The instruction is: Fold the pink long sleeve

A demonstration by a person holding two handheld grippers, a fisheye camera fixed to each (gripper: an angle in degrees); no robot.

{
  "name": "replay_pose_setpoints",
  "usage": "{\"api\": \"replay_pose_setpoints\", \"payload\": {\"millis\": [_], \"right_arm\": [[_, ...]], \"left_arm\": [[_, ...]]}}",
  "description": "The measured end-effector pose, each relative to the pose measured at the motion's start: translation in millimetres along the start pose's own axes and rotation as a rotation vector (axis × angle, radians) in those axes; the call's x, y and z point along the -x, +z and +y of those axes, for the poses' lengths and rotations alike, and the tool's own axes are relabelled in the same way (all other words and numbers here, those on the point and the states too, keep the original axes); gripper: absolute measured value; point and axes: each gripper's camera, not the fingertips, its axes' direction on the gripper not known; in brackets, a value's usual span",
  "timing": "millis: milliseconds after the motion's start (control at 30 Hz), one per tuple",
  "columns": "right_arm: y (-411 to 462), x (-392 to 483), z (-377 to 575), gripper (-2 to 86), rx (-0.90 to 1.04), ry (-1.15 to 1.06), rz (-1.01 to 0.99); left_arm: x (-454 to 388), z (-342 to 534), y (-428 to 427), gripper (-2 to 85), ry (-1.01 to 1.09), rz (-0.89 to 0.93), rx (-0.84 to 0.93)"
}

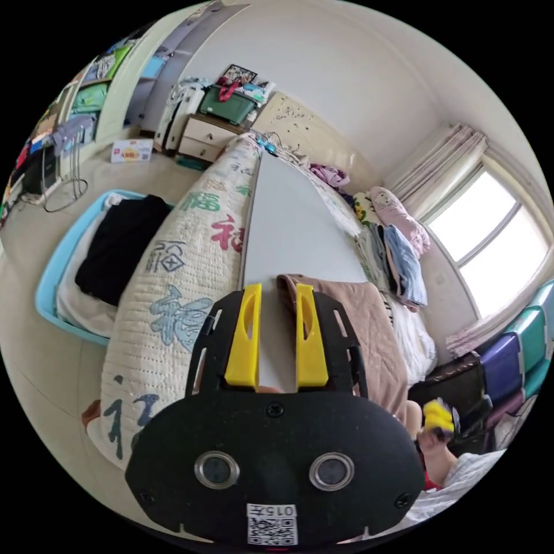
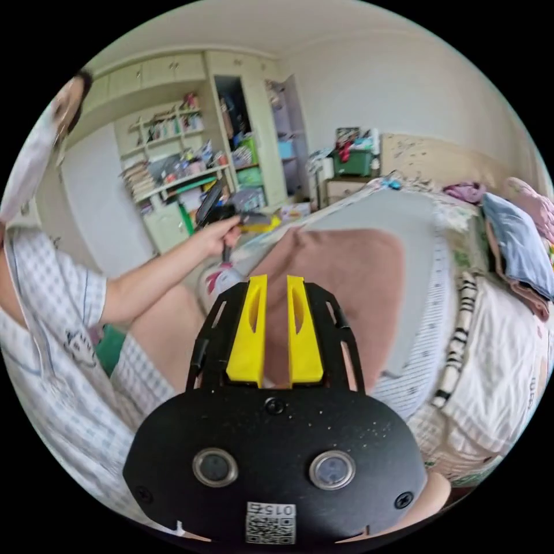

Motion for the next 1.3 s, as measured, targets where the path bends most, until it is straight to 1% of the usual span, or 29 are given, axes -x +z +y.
{"api": "replay_pose_setpoints", "payload": {"millis": [67, 100, 167, 267, 400, 567, 733, 867, 933, 1000, 1067, 1133, 1200, 1267, 1300], "right_arm": [[-10, -64, -44, 9.0, -0.048, 0.128, 0.049], [-10, -80, -54, 9.8, -0.048, 0.159, 0.055], [1, -139, -85, 14.9, -0.014, 0.289, 0.063], [27, -193, -116, 16.7, 0.065, 0.378, 0.071], [63, -234, -149, 16.8, 0.160, 0.432, 0.040], [110, -275, -191, 17.9, 0.251, 0.517, -0.105], [133, -278, -220, 19.8, 0.310, 0.508, -0.167], [138, -273, -232, 18.3, 0.323, 0.514, -0.258], [133, -268, -236, 16.9, 0.334, 0.516, -0.250], [122, -258, -238, 13.9, 0.335, 0.517, -0.193], [91, -225, -246, 11.0, 0.247, 0.459, -0.114], [57, -193, -251, 10.3, 0.150, 0.381, -0.091], [17, -164, -255, 10.0, 0.060, 0.330, -0.098], [-43, -128, -255, 9.9, -0.038, 0.290, -0.128], [-59, -119, -254, 9.8, -0.061, 0.279, -0.133]], "left_arm": [[10, -5, 15, 13.3, -0.016, 0.078, 0.058], [12, -7, 19, 13.6, -0.021, 0.091, 0.072], [21, -12, 35, 15.1, -0.046, 0.138, 0.122], [27, -22, 47, 15.8, -0.048, 0.133, 0.155], [31, -33, 52, 14.8, -0.017, 0.107, 0.170], [46, -45, 58, 13.0, -0.002, 0.132, 0.189], [65, -53, 60, 12.1, 0.001, 0.204, 0.207], [82, -58, 64, 11.5, -0.023, 0.287, 0.227], [85, -59, 66, 10.3, -0.019, 0.284, 0.234], [87, -58, 67, 8.9, -0.004, 0.280, 0.246], [92, -58, 60, 7.6, -0.004, 0.327, 0.217], [92, -57, 46, 7.0, 0.024, 0.378, 0.177], [85, -53, 23, 6.6, 0.083, 0.419, 0.122], [68, -43, -21, 6.3, 0.172, 0.513, 0.032], [62, -39, -33, 6.3, 0.201, 0.539, 0.010]]}}
